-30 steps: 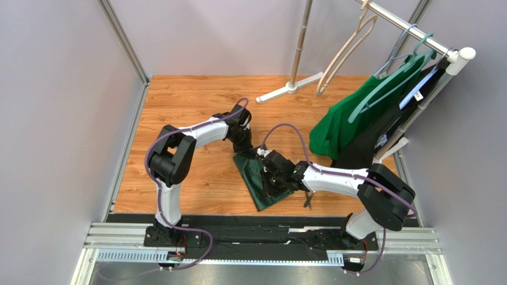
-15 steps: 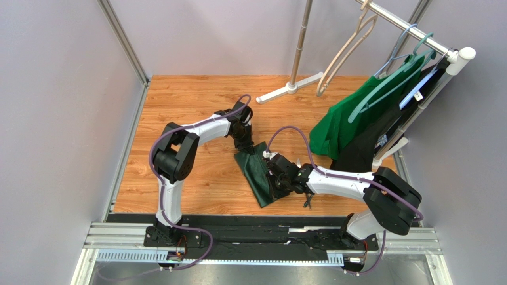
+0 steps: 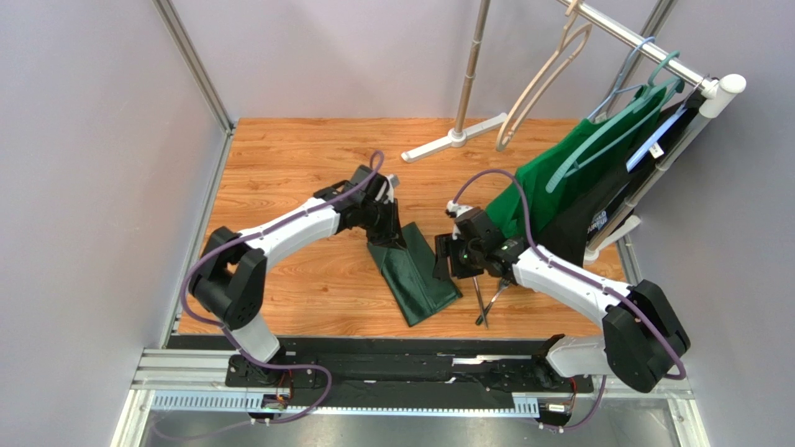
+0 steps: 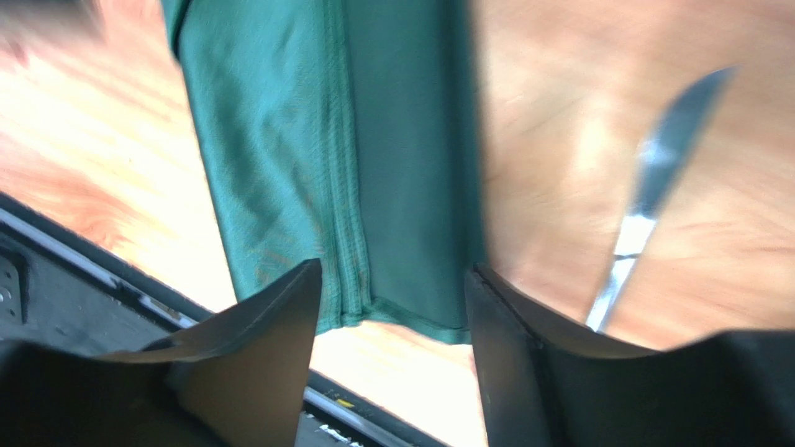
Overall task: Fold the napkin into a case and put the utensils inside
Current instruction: Fold the 2/3-rectangle-folded napkin at the center of the board.
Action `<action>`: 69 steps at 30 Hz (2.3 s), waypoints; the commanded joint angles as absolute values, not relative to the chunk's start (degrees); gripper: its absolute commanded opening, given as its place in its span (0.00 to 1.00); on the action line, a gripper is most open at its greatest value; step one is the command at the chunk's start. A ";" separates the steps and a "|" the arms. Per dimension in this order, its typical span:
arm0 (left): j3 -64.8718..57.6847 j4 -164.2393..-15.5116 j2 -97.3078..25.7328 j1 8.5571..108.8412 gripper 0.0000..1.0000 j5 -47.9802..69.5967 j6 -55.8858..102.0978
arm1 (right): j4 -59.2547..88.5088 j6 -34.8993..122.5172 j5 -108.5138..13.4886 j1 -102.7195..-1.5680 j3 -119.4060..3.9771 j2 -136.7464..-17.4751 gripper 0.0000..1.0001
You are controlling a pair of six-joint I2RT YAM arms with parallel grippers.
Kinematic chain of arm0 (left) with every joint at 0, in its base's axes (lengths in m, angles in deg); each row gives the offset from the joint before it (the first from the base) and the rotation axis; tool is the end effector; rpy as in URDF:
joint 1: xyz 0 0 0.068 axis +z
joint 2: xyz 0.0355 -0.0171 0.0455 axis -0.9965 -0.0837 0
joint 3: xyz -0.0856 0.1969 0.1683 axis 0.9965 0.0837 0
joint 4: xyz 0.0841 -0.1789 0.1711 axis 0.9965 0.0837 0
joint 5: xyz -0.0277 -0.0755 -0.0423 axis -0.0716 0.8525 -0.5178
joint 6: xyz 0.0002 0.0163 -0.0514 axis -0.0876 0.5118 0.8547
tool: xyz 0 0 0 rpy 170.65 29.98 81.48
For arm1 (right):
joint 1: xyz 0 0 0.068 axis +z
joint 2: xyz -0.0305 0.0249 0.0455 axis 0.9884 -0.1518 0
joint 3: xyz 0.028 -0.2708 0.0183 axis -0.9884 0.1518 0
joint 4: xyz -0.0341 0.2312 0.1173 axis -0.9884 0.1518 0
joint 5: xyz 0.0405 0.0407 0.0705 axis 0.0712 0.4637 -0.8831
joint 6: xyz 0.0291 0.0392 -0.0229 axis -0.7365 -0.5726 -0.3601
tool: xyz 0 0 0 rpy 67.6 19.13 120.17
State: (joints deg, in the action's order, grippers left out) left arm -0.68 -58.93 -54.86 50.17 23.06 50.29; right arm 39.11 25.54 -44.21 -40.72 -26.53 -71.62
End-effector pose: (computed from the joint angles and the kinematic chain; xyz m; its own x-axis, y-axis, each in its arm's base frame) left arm 0.2800 -0.2115 0.2397 -0.9590 -0.0439 -0.2799 0.1353 0.7970 -0.5887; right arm 0.1927 0.1686 0.2028 -0.8604 -0.1797 -0.4769 -0.3482 0.8906 0.2927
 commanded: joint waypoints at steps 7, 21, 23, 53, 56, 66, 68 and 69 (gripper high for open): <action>2.30 -68.78 -64.09 44.59 0.06 27.07 57.32 | 35.84 30.85 -50.76 -47.69 -22.70 -72.58 0.70; 5.47 -67.12 -65.94 44.59 0.05 21.88 55.03 | 27.67 25.93 -56.03 -47.87 -16.28 -73.02 0.51; 4.77 -65.89 -64.72 44.68 0.05 21.62 54.51 | 26.25 24.17 -57.27 -47.96 -15.39 -73.02 0.44; -16.59 -53.67 -70.59 45.65 0.51 24.78 64.71 | 21.68 21.62 -55.60 -44.45 -13.11 -66.96 0.04; -18.08 -51.22 -72.35 45.65 0.56 23.91 63.73 | 21.59 22.06 -55.25 -43.92 -13.37 -67.04 0.04; -24.31 -43.92 -78.59 44.95 0.77 20.22 62.77 | 21.94 23.02 -53.94 -41.72 -14.34 -67.05 0.02; -25.29 -42.69 -79.21 44.94 0.77 19.43 62.16 | 22.38 23.37 -53.67 -41.72 -14.60 -66.96 0.02; -26.07 -42.60 -79.82 44.94 0.77 19.34 61.98 | 22.47 23.55 -53.84 -41.72 -14.60 -66.96 0.02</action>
State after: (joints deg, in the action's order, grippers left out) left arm -21.99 -45.95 -78.88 45.15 21.09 63.67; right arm 24.03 22.11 -55.14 -41.94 -13.30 -68.17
